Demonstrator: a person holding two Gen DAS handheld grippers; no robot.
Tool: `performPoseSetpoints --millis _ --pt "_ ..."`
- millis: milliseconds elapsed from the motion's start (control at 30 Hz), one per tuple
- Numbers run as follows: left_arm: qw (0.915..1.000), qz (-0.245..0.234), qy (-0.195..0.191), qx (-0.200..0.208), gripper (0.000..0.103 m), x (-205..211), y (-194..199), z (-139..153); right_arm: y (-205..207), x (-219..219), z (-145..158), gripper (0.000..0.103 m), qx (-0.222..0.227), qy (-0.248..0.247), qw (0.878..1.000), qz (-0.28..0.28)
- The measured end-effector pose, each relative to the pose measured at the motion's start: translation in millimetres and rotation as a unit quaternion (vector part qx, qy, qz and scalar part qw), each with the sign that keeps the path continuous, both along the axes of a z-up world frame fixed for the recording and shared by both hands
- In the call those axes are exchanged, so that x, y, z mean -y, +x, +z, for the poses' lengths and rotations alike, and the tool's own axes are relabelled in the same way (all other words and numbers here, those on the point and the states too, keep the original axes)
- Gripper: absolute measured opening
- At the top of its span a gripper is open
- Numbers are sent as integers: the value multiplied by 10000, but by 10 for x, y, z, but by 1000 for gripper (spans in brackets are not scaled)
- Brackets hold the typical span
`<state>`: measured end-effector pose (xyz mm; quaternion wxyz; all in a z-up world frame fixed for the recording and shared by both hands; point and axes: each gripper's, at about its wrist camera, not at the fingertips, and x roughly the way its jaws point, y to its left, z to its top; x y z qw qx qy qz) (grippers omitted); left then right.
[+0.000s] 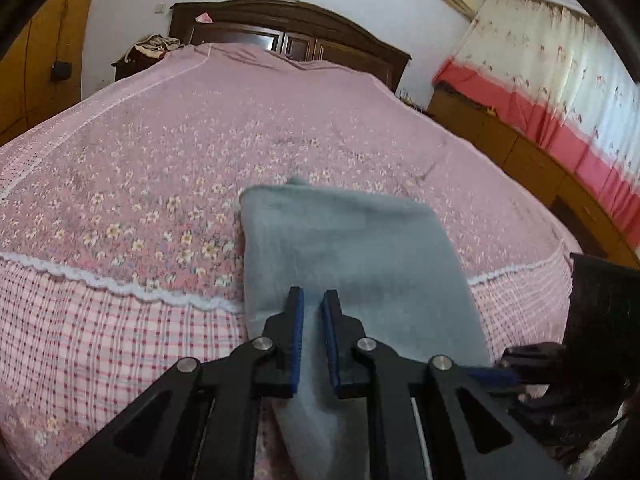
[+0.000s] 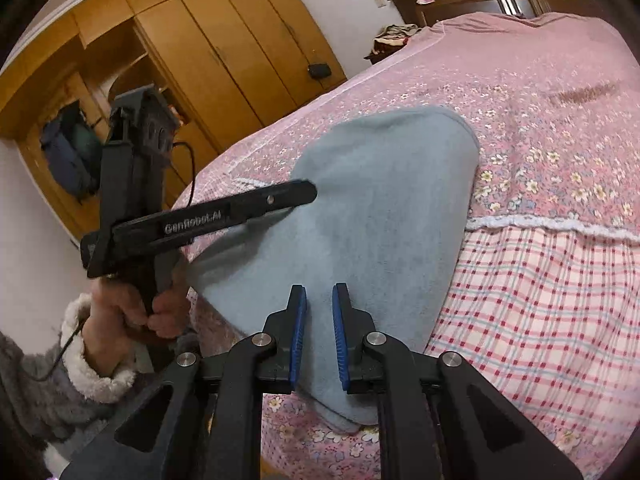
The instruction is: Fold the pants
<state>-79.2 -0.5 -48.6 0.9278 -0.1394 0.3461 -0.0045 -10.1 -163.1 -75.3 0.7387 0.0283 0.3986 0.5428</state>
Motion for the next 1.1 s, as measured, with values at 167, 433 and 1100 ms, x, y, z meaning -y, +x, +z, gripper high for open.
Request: performPoseSetpoints --millis 167,433,1100 --pt "9994 -162 -60 298 10 46 -112 184 124 68 49 15 -401 294 9987 -101" --pt "9994 -333 83 82 10 206 -162 2 291 236 -118 13 -817 505 9943 -458" --pt "9938 2 709 858 102 322 -740 868 -636 1091 876 101 2210 495 9598 -1661"
